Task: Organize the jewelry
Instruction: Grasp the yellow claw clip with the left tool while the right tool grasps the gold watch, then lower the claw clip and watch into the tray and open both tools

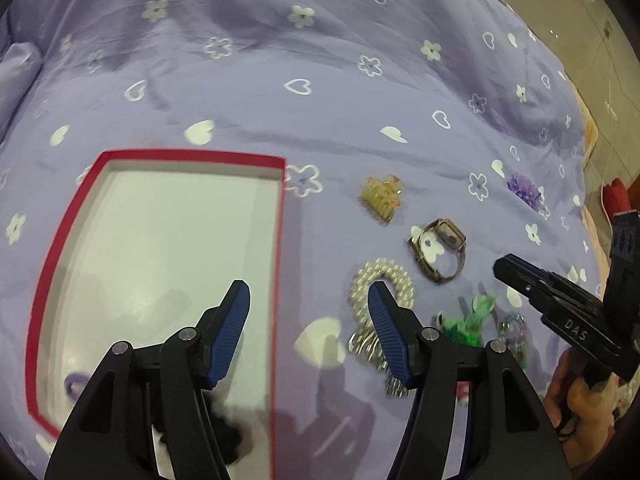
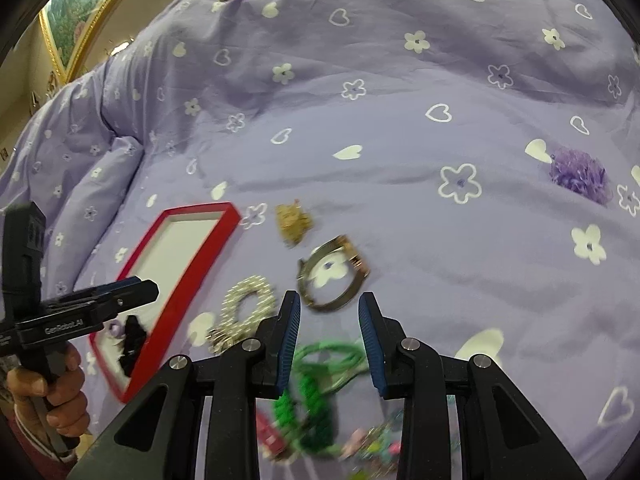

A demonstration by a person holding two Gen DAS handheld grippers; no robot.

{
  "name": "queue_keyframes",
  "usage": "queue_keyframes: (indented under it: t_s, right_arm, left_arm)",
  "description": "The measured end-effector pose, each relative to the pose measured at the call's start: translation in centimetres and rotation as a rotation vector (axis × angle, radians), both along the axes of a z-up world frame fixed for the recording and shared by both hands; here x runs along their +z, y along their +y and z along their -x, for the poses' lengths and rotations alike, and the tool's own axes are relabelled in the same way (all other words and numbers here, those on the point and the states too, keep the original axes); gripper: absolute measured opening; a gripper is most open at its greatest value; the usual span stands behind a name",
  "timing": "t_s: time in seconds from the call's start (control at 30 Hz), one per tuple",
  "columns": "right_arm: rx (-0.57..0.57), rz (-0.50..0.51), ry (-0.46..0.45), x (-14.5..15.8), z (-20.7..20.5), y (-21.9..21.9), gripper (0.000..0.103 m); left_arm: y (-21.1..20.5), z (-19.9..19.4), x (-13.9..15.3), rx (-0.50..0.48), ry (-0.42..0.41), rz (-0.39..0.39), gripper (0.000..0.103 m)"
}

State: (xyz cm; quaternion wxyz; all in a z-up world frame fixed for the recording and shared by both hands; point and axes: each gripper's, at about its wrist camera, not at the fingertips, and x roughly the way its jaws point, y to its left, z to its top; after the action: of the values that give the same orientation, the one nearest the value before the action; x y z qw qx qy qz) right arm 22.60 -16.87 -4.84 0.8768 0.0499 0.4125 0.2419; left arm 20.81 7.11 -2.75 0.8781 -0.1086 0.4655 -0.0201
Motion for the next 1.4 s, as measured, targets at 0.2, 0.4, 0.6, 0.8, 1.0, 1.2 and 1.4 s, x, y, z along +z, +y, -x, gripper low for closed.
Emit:
queue_keyframes:
  t_s: [0.2,0.4,0.6,0.8,1.0,1.2,1.4]
  right_arm:
    - [0.021,0.043,0.029,-1.6,-3.2,1.0,0.033]
    - [0.050,0.080,0.064,-3.6,-5.4,1.8,0.028]
    - [0.013,0.049,0.041,-3.2,-5.0,0.1,0.008]
    - [-0.040,-0.006,0.036,-2.7,-4.2,-2.6,0.008]
    - [-0.053,-0.038,0.032,-2.1,-3.5,-3.6,0.008]
    - [-0.040,-0.061,0.017,-1.1,-2.7,-3.2,0.008]
    - [-0.009,-0.069,0.004,-0.1,-1.6,-1.7,0.008]
  left_arm:
    - [-1.4,-3.8,-0.8,-0.030,0.029,0.013,0.061]
    - [-3.1,-7.3,-1.8,-0.052,0.056,0.024,0.063]
    - [-5.5,-10.6,-2.9,-0.078,0.071,0.016,0.065]
    - [-6.7,-12.9,-4.5,-0.070,0.091,-0.005,0.063]
    - [-6.7,-12.8,-4.7,-0.073,0.067,0.011,0.038]
    - [-6.4,-10.6,-3.2,-0.089,0.025,0.038,0.038]
    - [-4.7,-7.6,-1.1,-0.085,-0.010,0.055,0.038]
